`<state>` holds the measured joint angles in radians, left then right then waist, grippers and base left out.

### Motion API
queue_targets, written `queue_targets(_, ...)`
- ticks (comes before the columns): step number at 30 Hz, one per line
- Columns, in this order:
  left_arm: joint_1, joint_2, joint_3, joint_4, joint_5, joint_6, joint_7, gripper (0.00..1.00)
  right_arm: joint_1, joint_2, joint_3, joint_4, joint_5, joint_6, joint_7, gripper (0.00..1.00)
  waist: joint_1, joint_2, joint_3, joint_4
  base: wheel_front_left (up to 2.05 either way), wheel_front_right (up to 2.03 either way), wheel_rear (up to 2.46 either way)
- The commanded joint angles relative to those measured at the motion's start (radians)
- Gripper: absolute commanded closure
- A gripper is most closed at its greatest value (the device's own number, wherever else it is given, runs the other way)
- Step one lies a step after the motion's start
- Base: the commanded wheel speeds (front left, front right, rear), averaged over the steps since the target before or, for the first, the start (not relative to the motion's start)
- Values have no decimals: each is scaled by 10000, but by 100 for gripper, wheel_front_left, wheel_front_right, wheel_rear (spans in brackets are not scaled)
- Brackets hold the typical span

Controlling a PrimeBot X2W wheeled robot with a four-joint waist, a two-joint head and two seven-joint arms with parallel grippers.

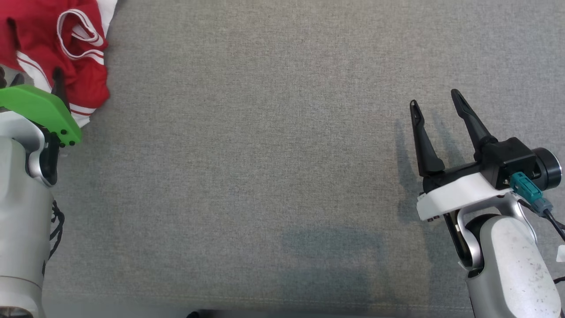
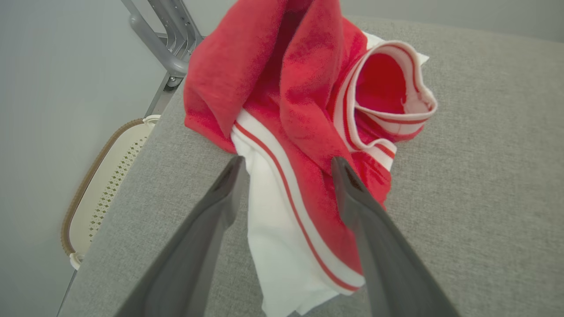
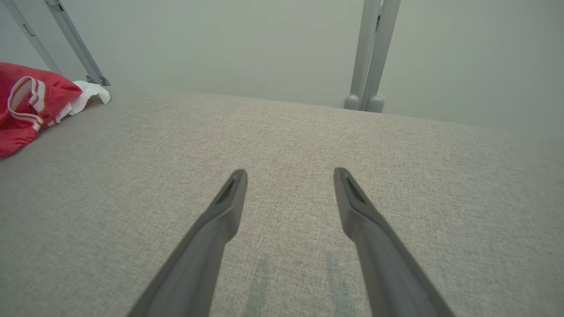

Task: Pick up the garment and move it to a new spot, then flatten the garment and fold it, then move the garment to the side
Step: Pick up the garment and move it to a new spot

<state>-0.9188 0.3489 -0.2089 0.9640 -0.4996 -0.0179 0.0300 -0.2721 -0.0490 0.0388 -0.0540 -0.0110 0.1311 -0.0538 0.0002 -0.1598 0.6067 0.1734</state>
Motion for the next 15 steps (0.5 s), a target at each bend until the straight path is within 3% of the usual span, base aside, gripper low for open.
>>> queue_targets(1, -213, 13, 5, 285, -53, 73, -41, 0, -87, -33, -24, -129, -79, -7, 51, 0, -2, -2, 324, -210, 0, 0, 0)
queue_targets(9, -475, -120, 56, 1433, -228, 46, -332, 0, -64, -130, -32, -453, -155, -9, 247, 0, -2, -2, 398, -204, 0, 0, 0)
queue_targets(11, -555, -156, 39, 1638, -243, 1, -449, 16, -36, -132, -18, -484, -176, -7, 265, 0, -2, -2, 388, -205, 0, 0, 0)
queue_targets(12, -555, -156, 39, 1638, -243, 1, -449, 16, -36, -132, -18, -484, -176, -7, 265, 0, -2, -2, 388, -205, 0, 0, 0)
queue_targets(13, -586, -171, 44, 1693, -269, -23, -556, 61, -23, -128, -9, -497, -180, -9, 273, 0, -2, -2, 377, -205, 0, 0, 0)
queue_targets(14, -641, -183, 47, 1740, -280, -47, -678, 61, -27, -127, -8, -501, -183, -9, 277, 0, -2, -2, 362, -205, 0, 0, 0)
queue_targets(15, -682, -197, 16, 1787, -266, -85, -794, 100, -32, -126, -10, -480, -179, -9, 272, 0, -2, -2, 328, -204, 0, 0, 0)
